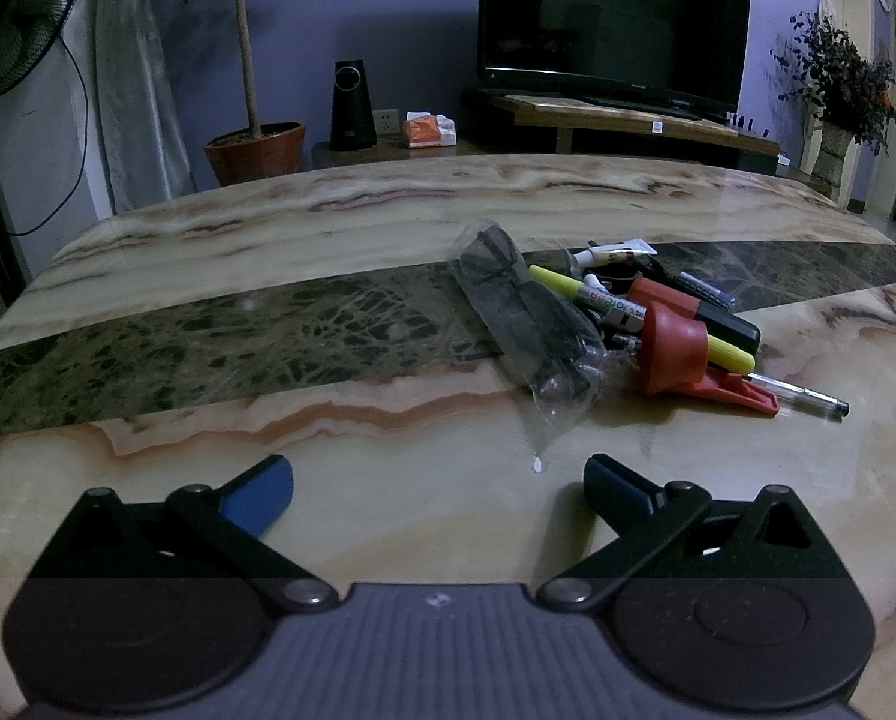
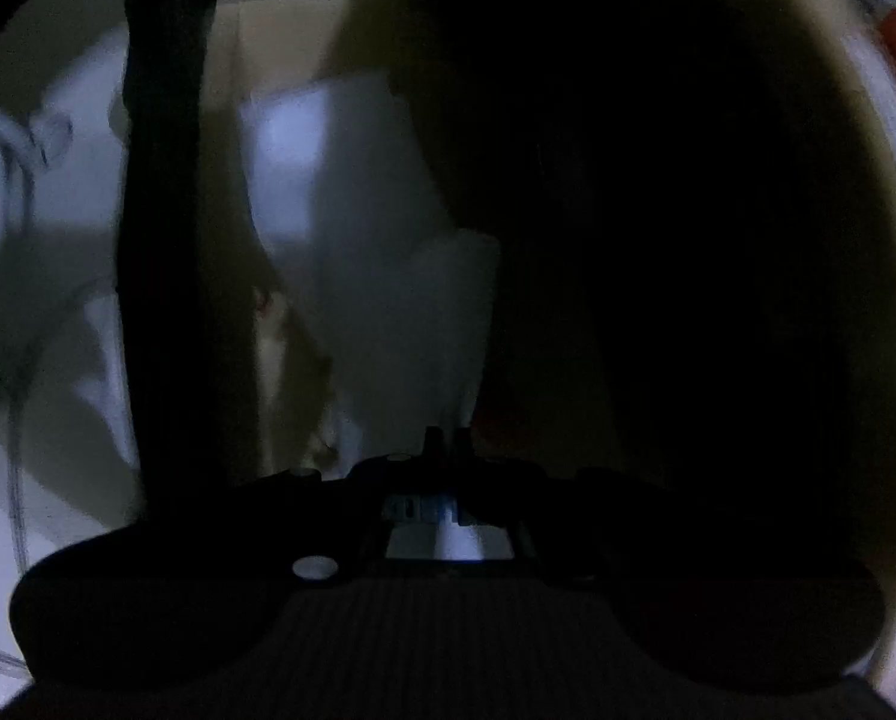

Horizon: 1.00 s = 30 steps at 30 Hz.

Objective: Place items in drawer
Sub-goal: 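Lower the tissue into the drawer and open the right gripper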

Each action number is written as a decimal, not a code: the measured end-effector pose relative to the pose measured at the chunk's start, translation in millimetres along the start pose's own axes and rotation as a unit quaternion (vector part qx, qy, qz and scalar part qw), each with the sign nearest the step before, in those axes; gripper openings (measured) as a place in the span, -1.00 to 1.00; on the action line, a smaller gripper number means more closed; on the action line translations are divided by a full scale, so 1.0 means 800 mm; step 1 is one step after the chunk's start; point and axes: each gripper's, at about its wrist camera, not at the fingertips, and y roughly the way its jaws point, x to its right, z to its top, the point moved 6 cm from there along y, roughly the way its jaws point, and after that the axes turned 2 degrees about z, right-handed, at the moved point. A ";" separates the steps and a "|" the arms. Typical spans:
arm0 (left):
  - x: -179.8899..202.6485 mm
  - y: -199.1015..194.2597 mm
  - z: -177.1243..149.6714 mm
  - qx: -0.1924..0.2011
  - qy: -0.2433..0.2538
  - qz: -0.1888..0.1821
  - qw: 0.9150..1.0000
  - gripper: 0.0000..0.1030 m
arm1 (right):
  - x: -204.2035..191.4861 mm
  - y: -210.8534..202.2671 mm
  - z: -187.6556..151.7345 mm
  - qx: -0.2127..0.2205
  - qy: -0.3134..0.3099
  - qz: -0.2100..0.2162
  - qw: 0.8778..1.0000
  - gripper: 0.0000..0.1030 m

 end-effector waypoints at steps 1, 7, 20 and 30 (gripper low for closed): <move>0.000 0.000 0.000 0.000 0.000 0.000 1.000 0.99 | -0.001 0.006 -0.002 -0.007 -0.010 -0.009 1.000 -0.94; 0.000 0.000 0.000 0.000 0.000 0.000 1.000 0.99 | -0.013 0.018 -0.011 -0.018 -0.045 -0.035 0.998 -0.74; 0.000 0.000 0.000 0.000 0.000 0.000 1.000 0.99 | -0.003 -0.052 -0.017 0.029 0.045 -0.019 0.998 -0.53; 0.000 0.000 0.000 0.000 0.000 0.000 1.000 0.99 | -0.032 -0.042 0.016 0.065 0.050 0.072 0.994 -0.40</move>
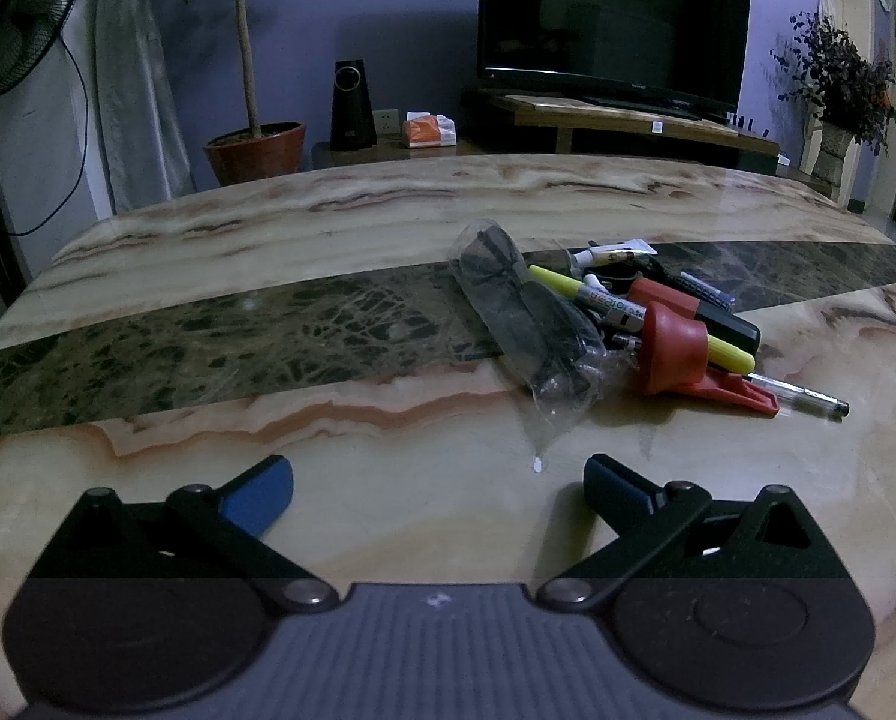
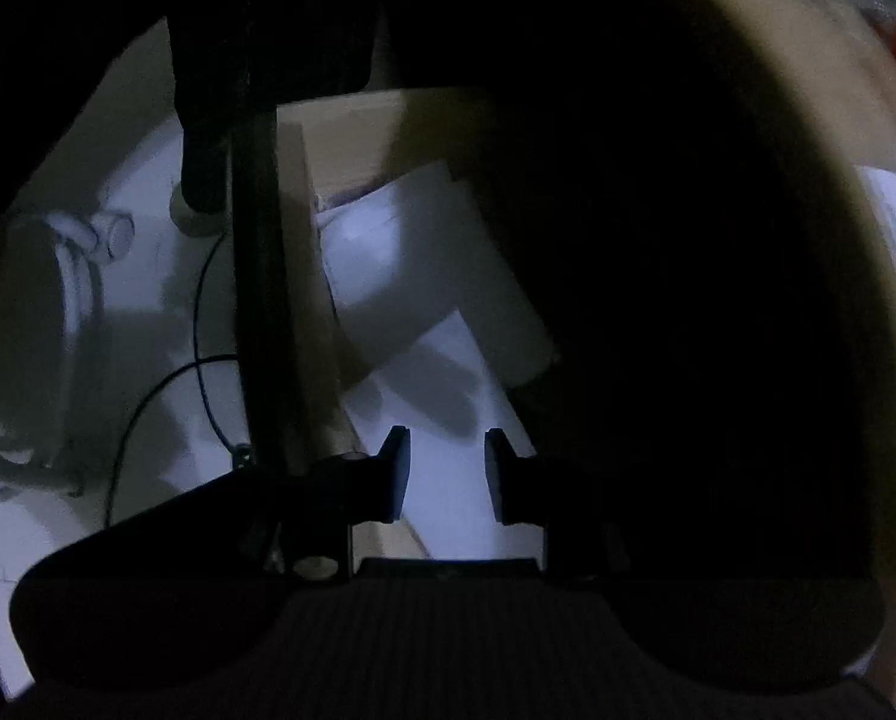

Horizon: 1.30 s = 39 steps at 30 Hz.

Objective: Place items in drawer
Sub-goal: 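Lower the tissue into the drawer and open the right gripper, then withdraw the open right gripper from the drawer back over the table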

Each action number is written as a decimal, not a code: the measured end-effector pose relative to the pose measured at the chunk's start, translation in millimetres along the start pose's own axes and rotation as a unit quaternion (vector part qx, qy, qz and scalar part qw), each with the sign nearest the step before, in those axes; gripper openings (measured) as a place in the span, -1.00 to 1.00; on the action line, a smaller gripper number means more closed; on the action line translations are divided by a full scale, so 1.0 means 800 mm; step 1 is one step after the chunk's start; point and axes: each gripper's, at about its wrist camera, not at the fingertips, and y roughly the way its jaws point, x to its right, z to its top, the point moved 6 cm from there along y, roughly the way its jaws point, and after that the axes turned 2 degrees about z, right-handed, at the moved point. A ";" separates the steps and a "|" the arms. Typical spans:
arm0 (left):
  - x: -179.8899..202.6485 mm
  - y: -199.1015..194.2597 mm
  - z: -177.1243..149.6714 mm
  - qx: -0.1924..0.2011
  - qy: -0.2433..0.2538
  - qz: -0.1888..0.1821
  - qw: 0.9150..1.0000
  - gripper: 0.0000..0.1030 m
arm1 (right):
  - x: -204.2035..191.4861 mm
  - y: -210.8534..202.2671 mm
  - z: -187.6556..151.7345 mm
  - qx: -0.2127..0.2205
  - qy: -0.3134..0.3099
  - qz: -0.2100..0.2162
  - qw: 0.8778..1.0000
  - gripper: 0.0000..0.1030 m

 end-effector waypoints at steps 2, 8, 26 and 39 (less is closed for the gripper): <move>0.000 0.000 0.000 0.000 0.000 0.000 1.000 0.99 | 0.008 0.016 0.010 0.020 0.022 0.006 1.000 -0.42; 0.000 0.000 0.000 0.000 0.000 0.000 1.000 0.99 | 0.016 0.050 0.017 0.013 0.061 -0.006 0.998 -0.49; 0.000 0.000 0.000 0.000 0.000 0.000 1.000 0.99 | 0.014 0.122 0.002 -0.021 0.425 0.023 0.905 -0.02; 0.000 0.000 0.000 0.000 0.000 0.000 1.000 0.99 | -0.011 0.079 0.057 -0.030 0.246 -0.039 0.968 -0.01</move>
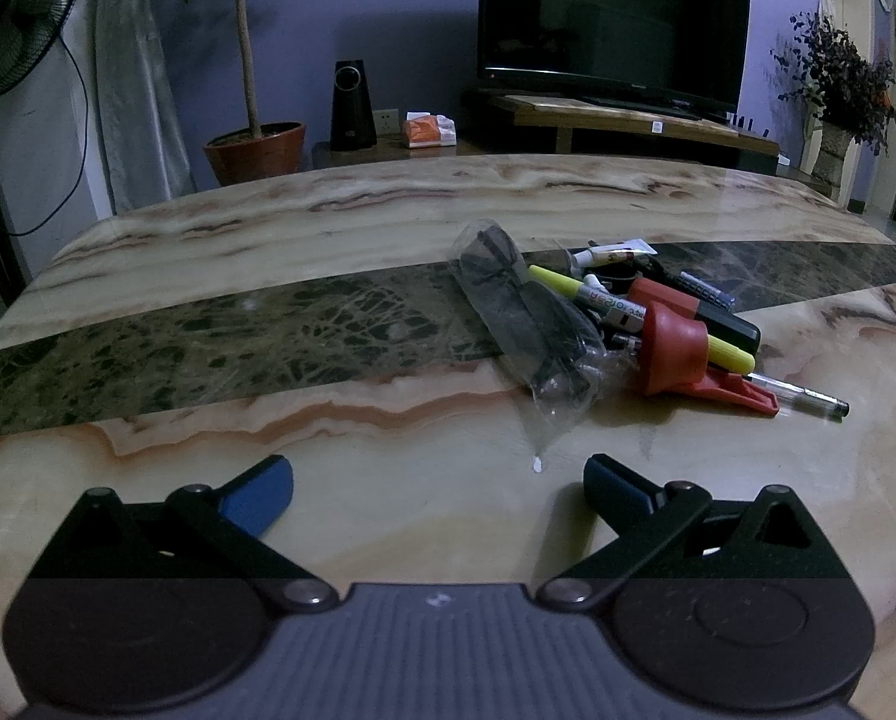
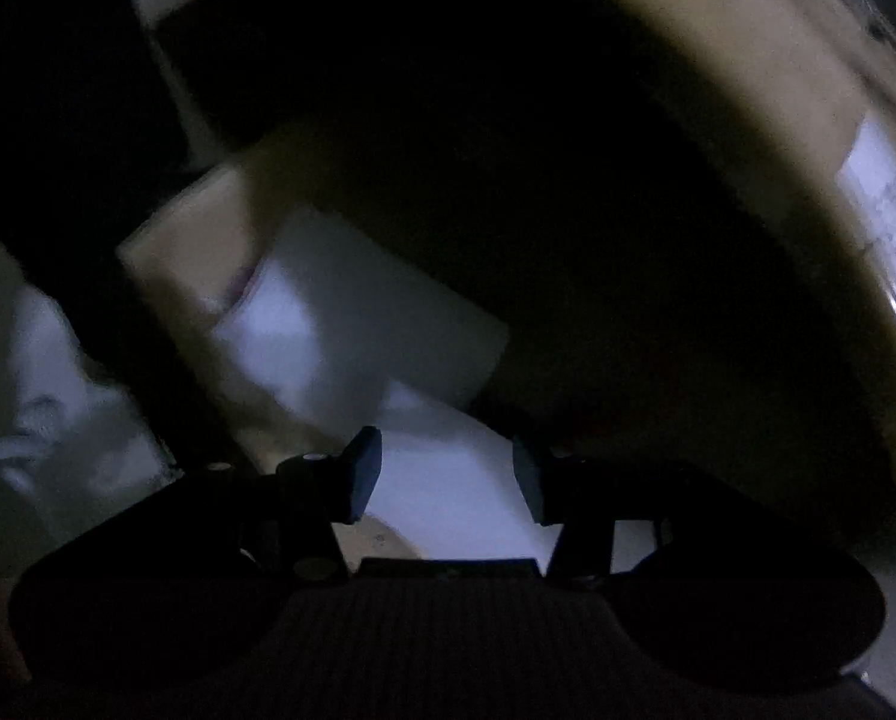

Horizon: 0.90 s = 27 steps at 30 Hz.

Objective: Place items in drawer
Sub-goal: 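Withdraw the open right gripper from the drawer back over the table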

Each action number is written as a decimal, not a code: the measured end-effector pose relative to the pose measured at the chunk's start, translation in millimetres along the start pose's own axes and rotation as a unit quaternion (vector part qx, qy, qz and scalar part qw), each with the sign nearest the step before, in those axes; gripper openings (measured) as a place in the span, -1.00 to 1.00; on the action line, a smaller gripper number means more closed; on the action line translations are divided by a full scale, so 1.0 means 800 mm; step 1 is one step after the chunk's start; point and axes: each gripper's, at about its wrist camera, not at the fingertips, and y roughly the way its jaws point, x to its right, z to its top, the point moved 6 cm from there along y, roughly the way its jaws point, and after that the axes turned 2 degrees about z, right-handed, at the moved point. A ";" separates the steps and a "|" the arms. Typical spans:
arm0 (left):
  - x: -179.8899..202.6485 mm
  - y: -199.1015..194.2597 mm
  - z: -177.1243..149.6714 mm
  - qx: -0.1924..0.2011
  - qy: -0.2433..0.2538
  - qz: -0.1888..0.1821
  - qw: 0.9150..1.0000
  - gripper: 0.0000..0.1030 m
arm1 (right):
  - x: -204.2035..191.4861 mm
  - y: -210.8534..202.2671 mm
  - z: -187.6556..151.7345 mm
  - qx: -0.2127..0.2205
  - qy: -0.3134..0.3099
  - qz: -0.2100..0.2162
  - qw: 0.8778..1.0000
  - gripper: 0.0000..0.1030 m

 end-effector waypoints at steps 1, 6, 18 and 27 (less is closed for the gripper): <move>0.000 0.000 0.000 0.000 0.000 0.000 1.000 0.99 | -0.004 -0.013 0.007 0.013 0.004 0.020 1.000 -0.01; 0.000 0.000 0.000 0.000 0.000 0.000 1.000 0.99 | -0.010 -0.095 0.040 0.133 0.006 0.145 0.980 -0.01; 0.000 0.000 0.000 0.000 0.000 0.000 1.000 0.99 | 0.122 -0.183 0.121 0.384 0.151 0.017 0.911 0.12; 0.000 0.000 0.000 0.000 0.000 0.000 1.000 0.99 | 0.227 -0.176 0.216 0.399 0.209 -0.046 0.892 0.12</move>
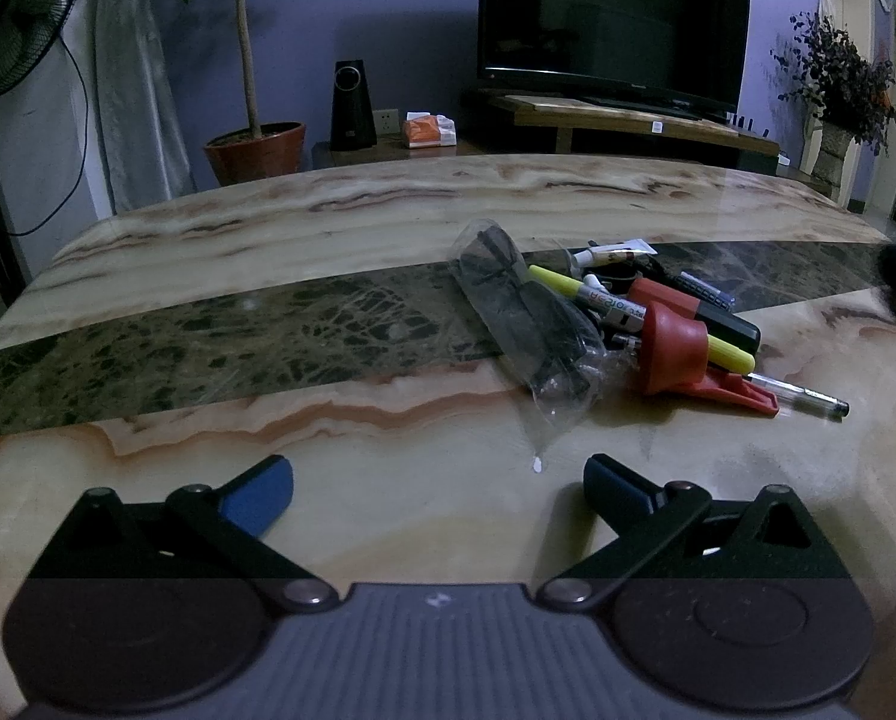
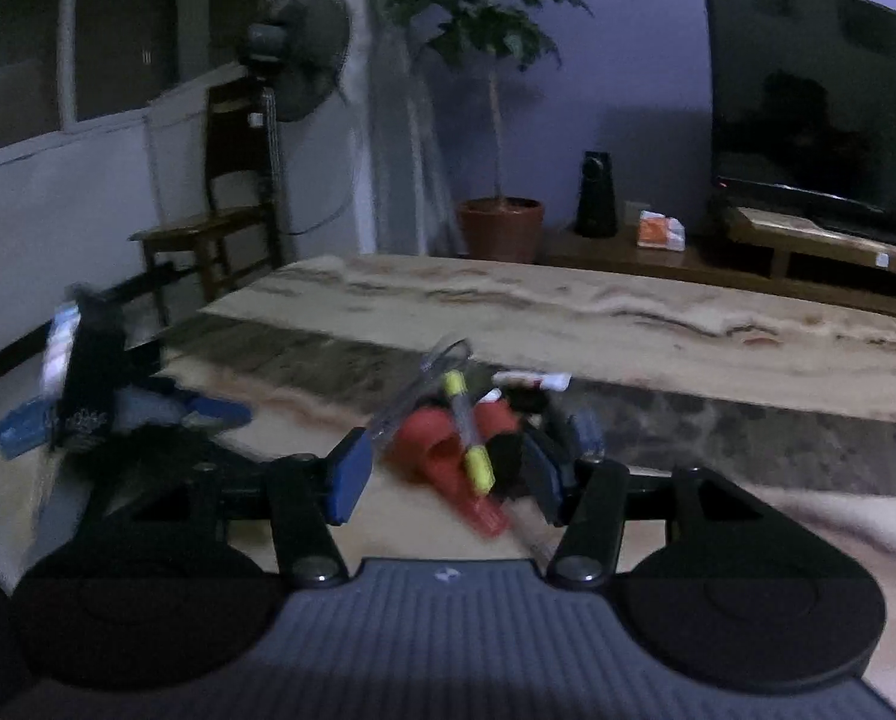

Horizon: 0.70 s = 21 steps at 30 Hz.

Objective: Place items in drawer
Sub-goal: 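Move the right gripper to the red funnel and pull it from the pens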

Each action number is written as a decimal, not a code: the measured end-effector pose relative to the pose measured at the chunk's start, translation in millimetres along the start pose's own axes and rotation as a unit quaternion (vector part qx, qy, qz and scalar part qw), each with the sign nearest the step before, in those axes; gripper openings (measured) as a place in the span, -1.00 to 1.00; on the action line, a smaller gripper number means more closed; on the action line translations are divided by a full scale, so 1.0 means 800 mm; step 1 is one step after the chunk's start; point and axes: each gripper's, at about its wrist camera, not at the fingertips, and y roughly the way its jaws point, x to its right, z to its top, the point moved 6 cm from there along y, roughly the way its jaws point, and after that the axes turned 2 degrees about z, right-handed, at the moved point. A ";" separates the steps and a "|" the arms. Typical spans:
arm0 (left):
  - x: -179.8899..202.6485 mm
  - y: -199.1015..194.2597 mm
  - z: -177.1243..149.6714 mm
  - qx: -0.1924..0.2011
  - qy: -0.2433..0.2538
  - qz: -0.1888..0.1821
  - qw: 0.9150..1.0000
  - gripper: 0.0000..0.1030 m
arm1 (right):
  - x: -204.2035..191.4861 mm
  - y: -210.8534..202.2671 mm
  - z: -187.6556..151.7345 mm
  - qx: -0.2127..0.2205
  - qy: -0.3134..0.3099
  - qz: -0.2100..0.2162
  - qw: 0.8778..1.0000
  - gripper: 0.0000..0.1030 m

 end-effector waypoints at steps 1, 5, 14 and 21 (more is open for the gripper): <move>0.000 0.000 0.000 0.000 0.000 0.000 1.000 0.99 | 0.008 0.009 0.013 -0.004 0.010 -0.008 1.000 0.12; 0.000 0.000 0.000 0.000 0.000 0.000 1.000 0.99 | 0.018 0.057 0.038 -0.023 0.038 -0.016 0.999 0.12; 0.000 0.000 0.000 0.000 0.000 0.000 1.000 0.99 | 0.013 0.123 0.026 -0.087 -0.020 -0.022 0.996 0.14; 0.000 0.000 0.000 0.000 0.000 0.000 1.000 0.99 | 0.040 0.103 0.014 -0.090 -0.045 -0.034 0.994 0.12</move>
